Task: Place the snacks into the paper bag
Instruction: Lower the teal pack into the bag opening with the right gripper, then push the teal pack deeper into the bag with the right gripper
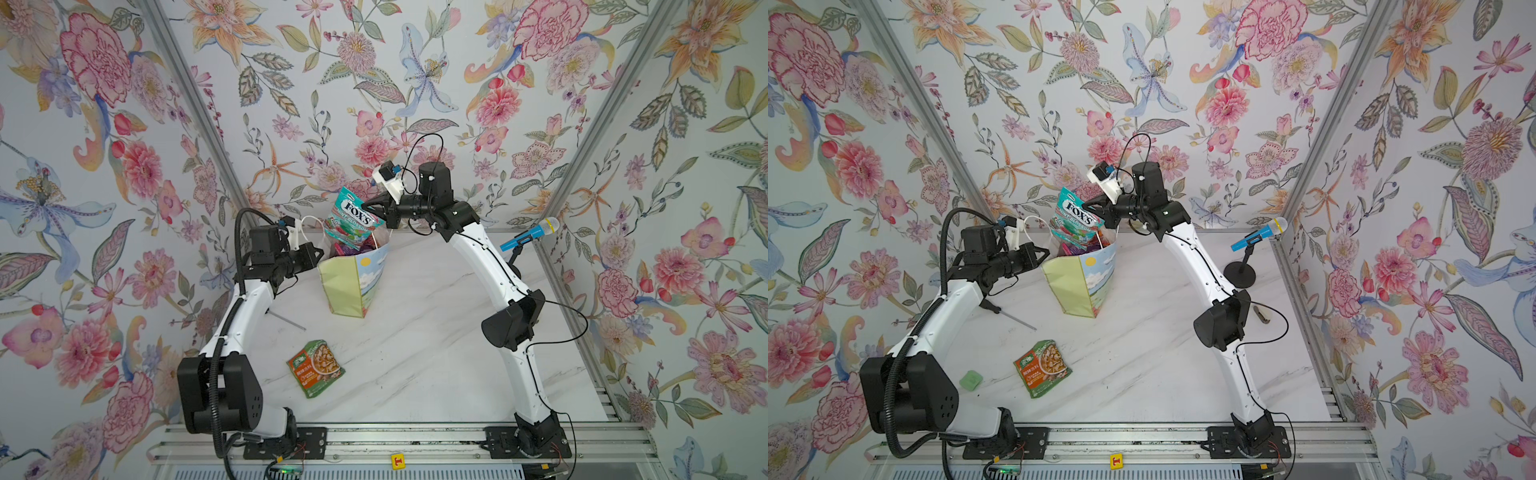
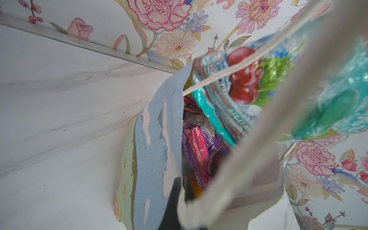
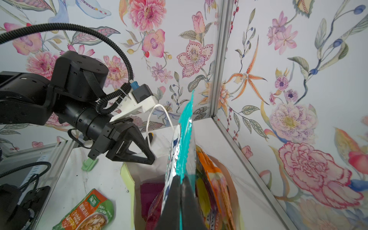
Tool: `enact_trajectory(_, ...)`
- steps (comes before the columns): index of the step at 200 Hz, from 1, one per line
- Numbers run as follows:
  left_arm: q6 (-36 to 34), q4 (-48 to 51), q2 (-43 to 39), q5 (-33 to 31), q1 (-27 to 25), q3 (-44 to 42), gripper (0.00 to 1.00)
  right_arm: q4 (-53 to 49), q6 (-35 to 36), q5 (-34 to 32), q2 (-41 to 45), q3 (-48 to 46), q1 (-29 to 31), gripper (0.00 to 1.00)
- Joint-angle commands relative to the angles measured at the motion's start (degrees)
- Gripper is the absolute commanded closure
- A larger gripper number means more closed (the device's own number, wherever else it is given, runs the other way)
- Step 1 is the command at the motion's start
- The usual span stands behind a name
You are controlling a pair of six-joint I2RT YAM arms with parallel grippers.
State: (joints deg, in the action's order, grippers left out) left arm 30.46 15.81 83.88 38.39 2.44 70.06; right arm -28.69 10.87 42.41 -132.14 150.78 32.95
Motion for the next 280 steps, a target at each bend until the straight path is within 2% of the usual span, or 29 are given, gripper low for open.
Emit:
enact_trajectory(1, -1.1, 1.4, -0.7, -0.6, 0.7, 1.8, 1.00, -4.2, 7.4, -6.9, 0.7, -0.1, 0.3, 1.00)
enact_trajectory(33, -1.8, 2.3, -0.8, -1.0, 0.7, 2.0, 1.00, -7.3, 13.9, -16.4, 0.6, -0.1, 2.0, 1.00)
enact_trajectory(57, -1.6, 2.1, -0.7, -0.9, 0.7, 1.9, 1.00, -7.5, 15.1, -20.2, 0.7, 0.0, 2.4, 1.00)
enact_trajectory(89, -1.4, 1.9, -0.6, -0.7, 0.7, 2.1, 1.00, -7.2, 18.3, -29.4, 0.8, 0.2, 3.6, 1.00)
enact_trajectory(129, -1.4, 1.6, -0.6, -0.6, 0.7, 2.0, 1.00, -5.1, 19.5, -34.5, 1.0, 0.3, 3.7, 1.00)
enact_trajectory(162, -1.7, 1.9, -0.8, -0.7, 0.7, 1.8, 1.00, -3.1, 22.5, -39.5, 1.3, 0.2, 7.3, 1.00)
enact_trajectory(210, -1.6, 1.5, -0.8, -0.5, 0.7, 1.5, 1.00, 2.0, 24.2, -43.7, 1.4, 0.0, 9.1, 1.00)
enact_trajectory(280, -1.8, 1.2, -0.8, -0.2, 0.8, 0.7, 1.00, -3.1, 27.8, -41.2, 1.7, -7.4, 11.4, 1.00)
